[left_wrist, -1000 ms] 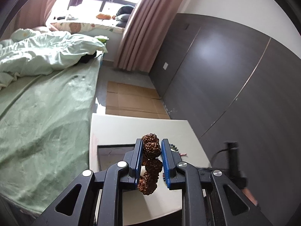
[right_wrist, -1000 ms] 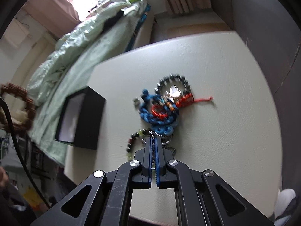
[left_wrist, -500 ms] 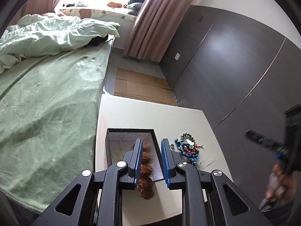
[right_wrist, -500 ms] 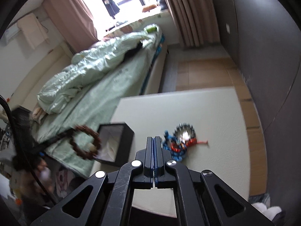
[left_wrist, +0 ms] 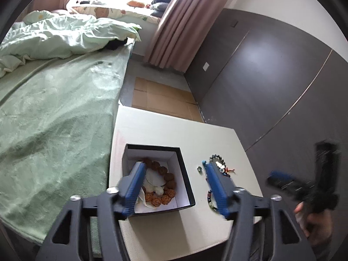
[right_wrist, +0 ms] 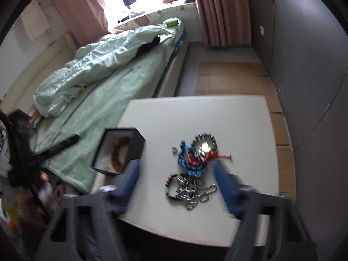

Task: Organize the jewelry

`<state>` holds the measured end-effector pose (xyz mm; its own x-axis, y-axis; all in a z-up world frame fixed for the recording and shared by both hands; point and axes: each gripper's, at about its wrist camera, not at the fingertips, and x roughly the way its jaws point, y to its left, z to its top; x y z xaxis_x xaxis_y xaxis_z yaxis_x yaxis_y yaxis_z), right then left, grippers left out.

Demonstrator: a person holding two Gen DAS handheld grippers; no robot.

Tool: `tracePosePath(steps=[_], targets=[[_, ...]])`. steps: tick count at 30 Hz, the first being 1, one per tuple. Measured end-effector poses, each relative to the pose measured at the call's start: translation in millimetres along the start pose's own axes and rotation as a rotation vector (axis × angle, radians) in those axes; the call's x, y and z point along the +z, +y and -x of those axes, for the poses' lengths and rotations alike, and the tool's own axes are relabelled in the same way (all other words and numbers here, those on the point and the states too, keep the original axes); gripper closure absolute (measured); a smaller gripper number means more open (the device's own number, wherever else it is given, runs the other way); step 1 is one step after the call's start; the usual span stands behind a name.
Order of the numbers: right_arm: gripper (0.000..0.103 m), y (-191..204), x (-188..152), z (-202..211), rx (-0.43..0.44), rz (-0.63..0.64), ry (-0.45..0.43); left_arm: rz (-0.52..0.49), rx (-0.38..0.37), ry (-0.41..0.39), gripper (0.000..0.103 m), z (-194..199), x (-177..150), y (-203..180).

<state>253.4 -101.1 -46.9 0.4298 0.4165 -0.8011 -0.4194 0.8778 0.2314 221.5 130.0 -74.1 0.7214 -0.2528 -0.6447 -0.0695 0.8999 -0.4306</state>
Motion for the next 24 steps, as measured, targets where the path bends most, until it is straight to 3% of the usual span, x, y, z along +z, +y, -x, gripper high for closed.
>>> tracePosePath(steps=[3, 8, 11, 15, 18, 24], targets=[[0.030, -14.8, -14.1, -31.6, 0.018, -0.031, 0.069, 0.009, 0.005, -0.006, 0.041, 3.6, -0.8, 1.9], [0.055, -26.4, -32.3, -76.3, 0.033, -0.048, 0.170, 0.022, 0.011, -0.013, 0.041, 9.9, -2.8, 7.7], [0.057, -27.1, -37.6, -93.8, 0.032, -0.046, 0.207, 0.037, 0.015, -0.013, 0.041, 12.8, -4.6, 13.5], [0.063, -26.9, -40.7, -110.4, 0.016, -0.043, 0.234, 0.052, 0.018, -0.011, 0.041, 14.8, -8.4, 20.6], [0.090, -27.5, -41.2, -118.6, -0.018, -0.026, 0.246, 0.062, 0.018, -0.013, 0.041, 16.1, -10.2, 24.8], [0.093, -24.4, -31.7, -97.6, -0.023, -0.011, 0.199, 0.074, 0.012, -0.015, 0.041, 18.1, -13.4, 29.2]])
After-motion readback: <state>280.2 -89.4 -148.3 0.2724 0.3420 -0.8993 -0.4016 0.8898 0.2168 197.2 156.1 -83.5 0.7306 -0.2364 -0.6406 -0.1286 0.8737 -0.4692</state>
